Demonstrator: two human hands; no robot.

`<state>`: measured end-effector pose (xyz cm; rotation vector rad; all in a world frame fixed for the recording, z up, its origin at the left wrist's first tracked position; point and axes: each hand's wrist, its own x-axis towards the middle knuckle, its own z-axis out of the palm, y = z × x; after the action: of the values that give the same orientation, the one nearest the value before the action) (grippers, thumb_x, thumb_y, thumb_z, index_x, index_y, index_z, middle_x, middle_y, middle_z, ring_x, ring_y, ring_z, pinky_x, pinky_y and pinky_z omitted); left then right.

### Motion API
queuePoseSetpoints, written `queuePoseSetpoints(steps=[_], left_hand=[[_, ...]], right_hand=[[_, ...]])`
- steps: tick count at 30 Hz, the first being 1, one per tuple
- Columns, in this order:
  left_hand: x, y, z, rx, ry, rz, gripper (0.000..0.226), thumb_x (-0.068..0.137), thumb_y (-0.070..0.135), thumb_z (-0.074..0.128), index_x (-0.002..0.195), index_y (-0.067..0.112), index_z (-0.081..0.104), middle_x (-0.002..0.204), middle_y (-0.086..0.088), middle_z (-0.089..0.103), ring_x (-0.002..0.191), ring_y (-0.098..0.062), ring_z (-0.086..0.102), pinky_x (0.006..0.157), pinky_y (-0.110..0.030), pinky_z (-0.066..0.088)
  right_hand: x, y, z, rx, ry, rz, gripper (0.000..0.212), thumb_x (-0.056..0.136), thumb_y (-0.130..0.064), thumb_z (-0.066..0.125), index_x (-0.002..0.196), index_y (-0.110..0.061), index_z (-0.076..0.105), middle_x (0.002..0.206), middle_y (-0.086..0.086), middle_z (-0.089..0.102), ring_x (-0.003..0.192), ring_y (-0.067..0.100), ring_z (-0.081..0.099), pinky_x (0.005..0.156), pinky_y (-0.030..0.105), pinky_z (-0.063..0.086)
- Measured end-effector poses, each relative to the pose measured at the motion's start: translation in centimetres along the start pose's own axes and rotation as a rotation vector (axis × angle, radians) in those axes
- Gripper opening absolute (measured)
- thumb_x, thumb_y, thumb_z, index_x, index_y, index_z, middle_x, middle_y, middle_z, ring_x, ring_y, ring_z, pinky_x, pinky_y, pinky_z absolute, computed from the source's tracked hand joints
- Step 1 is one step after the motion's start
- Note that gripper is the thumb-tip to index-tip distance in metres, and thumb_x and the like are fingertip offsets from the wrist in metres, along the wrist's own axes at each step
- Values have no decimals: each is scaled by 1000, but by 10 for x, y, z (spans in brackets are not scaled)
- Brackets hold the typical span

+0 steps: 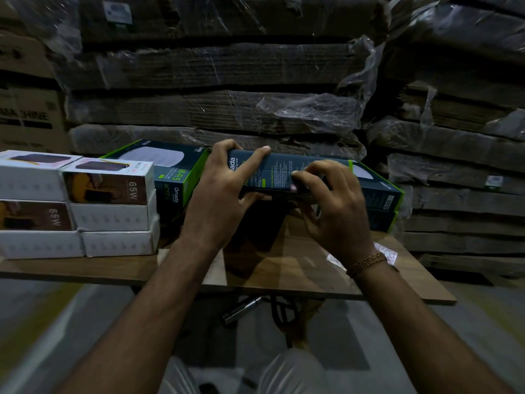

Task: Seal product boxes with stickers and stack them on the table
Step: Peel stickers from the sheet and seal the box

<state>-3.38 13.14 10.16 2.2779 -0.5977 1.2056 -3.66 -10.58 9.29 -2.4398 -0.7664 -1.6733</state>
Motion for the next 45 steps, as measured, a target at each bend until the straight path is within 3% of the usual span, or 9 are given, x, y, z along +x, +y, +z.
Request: queuePoseSetpoints(steps=[4,8,14,21,34,41,45], left_hand=[[-2,0,0,3,3,4,88,84,25,88,161,30,46,148,-15,38,134,-30,46,112,-44,53],[-5,-1,0,-2,-3,1,88,85,24,88,162,30,45,148,-15,37,135,-29,45,113,-42,51],[-4,-2,-1,-7,-8,0,87,84,25,88,161,29,46,148,-15,37,136,-29,45,111,-45,53],[-5,-2,-1,2,-3,13,88,83,22,89,161,28,47,147,-16,39,133,-30,48,109,-46,54],[-7,-1,-1,-2,-8,18,87,84,24,88,161,28,47,148,-16,39,133,-30,48,107,-45,56],[-11,-4,1,-14,-14,12,86,84,17,87,160,27,48,150,-16,37,138,-31,45,111,-46,53],[-14,-8,1,-48,0,1,87,82,14,89,158,24,48,149,-14,38,138,-29,44,111,-43,51]], right_hand=[[3,2,-7,79,-23,82,63,89,-38,83,140,-7,63,144,15,56,140,36,49,118,50,38],[3,7,-4,49,-60,64,63,98,-51,71,147,-12,60,157,12,52,153,33,40,120,55,33],[7,16,3,-19,-12,-11,53,104,-49,64,140,-9,65,145,13,62,133,34,58,109,53,40],[10,25,15,-169,80,-166,54,104,-47,66,131,-1,69,136,22,66,120,42,65,100,55,47],[5,26,7,-158,18,-182,53,102,-38,70,140,-2,64,145,21,61,128,41,62,106,55,43],[1,15,-1,-25,-95,9,88,84,-58,80,151,-9,53,149,9,56,137,34,52,117,56,33],[-3,7,-2,-58,-139,27,94,83,-60,77,157,-10,46,149,10,54,139,35,49,120,58,29]])
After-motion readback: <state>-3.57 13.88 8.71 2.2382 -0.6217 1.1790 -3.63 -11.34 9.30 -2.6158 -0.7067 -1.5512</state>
